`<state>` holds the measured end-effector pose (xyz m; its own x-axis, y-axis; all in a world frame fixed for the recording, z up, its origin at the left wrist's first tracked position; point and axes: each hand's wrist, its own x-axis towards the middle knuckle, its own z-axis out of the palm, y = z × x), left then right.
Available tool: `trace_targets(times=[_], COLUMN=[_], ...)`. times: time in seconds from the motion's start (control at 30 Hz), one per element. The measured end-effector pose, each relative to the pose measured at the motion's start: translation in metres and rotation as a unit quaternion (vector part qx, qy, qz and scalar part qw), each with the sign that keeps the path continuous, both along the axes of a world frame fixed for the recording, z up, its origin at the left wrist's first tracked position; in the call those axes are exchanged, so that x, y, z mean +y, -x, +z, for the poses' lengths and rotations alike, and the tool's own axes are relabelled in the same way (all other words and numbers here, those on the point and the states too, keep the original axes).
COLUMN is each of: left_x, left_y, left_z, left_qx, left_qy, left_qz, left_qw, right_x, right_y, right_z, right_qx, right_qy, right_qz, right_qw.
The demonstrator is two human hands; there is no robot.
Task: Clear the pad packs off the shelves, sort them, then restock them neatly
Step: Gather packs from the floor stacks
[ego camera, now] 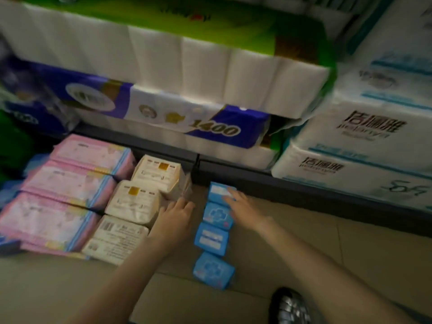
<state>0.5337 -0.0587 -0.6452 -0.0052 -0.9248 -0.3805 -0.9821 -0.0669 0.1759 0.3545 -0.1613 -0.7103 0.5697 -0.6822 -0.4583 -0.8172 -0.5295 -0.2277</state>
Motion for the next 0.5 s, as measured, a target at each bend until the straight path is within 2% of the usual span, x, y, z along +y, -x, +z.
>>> trace_targets(times=[0.03, 0.23, 0.37, 0.5], left_x=[0.000, -0.017, -0.027, -0.042], left_y=[0.001, 0.003, 0.014, 0.021], left_z=[-0.006, -0.006, -0.007, -0.017], left_qx=[-0.006, -0.009, -0.003, 0.049], left_qy=[-0.027, -0.042, -0.033, -0.025], left_qz=[-0.008, -0.051, -0.069, -0.074], left_qw=[1.000, 0.998, 0.997, 0.996], right_x=[-0.008, -0.036, -0.038, -0.038], right_y=[-0.004, -0.015, -0.007, 0.014], right_z=[-0.010, -0.060, -0.055, -0.030], right_qx=[-0.007, 0.030, 0.082, 0.059], right_qy=[0.007, 0.000, 0.089, 0.061], right_qz=[-0.015, -0.055, -0.018, -0.068], right_qw=[1.000, 0.998, 0.992, 0.994])
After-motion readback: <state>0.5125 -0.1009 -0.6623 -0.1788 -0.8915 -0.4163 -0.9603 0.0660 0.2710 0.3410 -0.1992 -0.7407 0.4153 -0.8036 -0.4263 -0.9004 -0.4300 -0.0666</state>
